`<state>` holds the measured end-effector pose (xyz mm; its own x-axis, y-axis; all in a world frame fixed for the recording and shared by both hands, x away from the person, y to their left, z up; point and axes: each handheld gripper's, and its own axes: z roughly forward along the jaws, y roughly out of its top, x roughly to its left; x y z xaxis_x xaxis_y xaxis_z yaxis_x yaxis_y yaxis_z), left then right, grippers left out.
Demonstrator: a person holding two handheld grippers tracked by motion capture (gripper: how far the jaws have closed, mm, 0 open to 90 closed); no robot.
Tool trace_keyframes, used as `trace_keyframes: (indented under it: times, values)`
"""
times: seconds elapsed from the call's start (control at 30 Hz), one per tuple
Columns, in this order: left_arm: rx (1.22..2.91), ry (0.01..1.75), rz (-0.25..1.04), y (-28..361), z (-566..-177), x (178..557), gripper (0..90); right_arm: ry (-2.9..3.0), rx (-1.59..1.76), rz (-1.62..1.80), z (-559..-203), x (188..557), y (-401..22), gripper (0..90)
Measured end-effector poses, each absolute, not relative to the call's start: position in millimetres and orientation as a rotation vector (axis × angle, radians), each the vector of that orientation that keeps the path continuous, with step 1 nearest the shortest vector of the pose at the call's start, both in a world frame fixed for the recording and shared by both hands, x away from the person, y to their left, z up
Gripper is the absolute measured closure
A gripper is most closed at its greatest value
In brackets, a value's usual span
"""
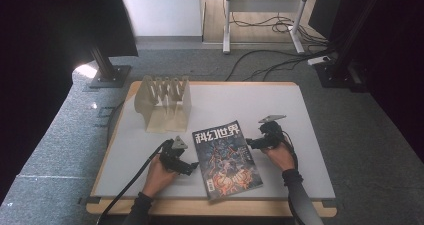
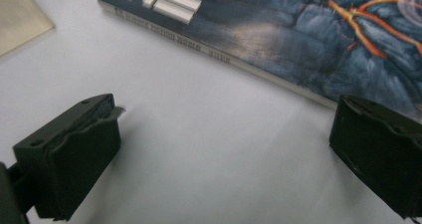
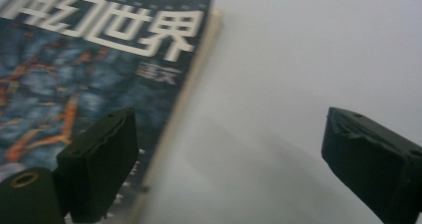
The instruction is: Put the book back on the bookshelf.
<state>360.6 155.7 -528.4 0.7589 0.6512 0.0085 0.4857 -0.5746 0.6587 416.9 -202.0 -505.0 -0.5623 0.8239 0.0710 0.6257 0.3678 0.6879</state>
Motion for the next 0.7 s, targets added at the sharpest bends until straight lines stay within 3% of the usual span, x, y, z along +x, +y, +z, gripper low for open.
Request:
trace_keyframes:
  times: [0.33,0.7]
  values:
    - [2.300,0.852,0.312,151.3,-528.9,363.4,0.0,2.450,1.266,1.034,-511.8,422.8,-163.1,16.6]
    - [2.297,0.858,0.313,148.6,-529.1,364.9,0.0,2.409,1.451,1.104,-516.6,429.9,-155.0,30.2]
